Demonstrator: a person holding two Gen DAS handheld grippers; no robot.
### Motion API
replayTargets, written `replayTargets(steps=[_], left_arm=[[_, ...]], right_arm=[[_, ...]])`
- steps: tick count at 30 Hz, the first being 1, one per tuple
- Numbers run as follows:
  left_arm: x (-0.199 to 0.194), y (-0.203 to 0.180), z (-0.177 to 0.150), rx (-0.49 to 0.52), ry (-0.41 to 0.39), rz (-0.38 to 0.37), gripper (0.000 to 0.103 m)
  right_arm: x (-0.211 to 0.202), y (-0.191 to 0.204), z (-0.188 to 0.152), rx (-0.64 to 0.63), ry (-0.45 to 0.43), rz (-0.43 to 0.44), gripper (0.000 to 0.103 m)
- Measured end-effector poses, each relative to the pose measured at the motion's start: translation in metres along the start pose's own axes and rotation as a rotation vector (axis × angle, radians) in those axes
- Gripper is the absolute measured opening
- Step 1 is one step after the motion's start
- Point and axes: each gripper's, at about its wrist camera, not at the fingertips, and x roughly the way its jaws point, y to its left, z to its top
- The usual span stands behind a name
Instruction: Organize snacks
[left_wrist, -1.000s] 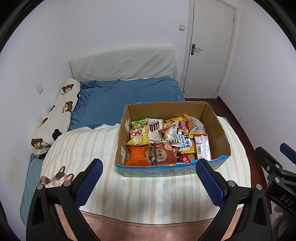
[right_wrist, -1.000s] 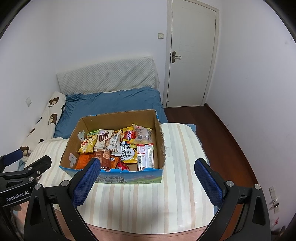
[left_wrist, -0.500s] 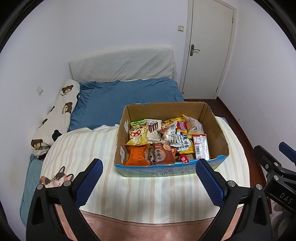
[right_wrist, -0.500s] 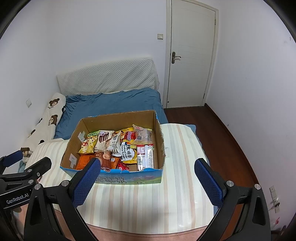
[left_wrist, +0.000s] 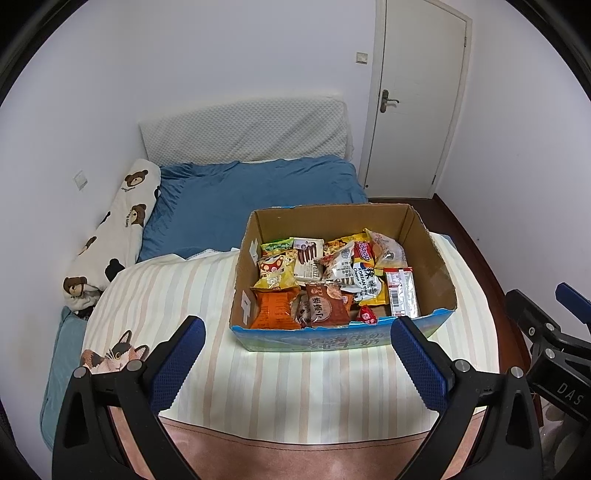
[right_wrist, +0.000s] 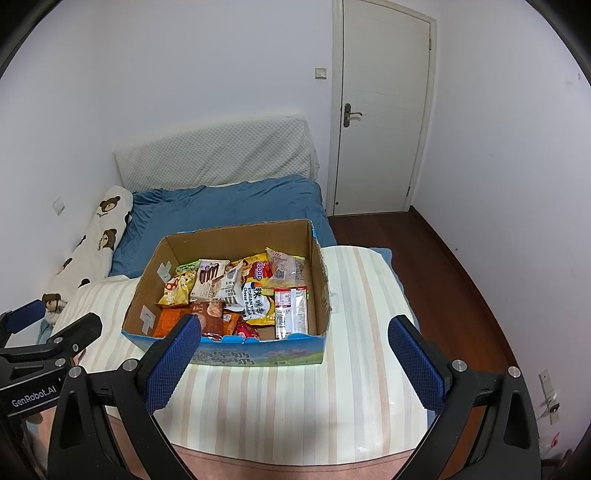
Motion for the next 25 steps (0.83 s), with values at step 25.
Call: replayTargets(steps=[25], left_arm=[[-0.012,0.0,-0.003,0.0,-0.04,0.007,0.103]], right_arm=[[-0.008,0.002,0.003,-0.006,-0.018,0.007,0.103]])
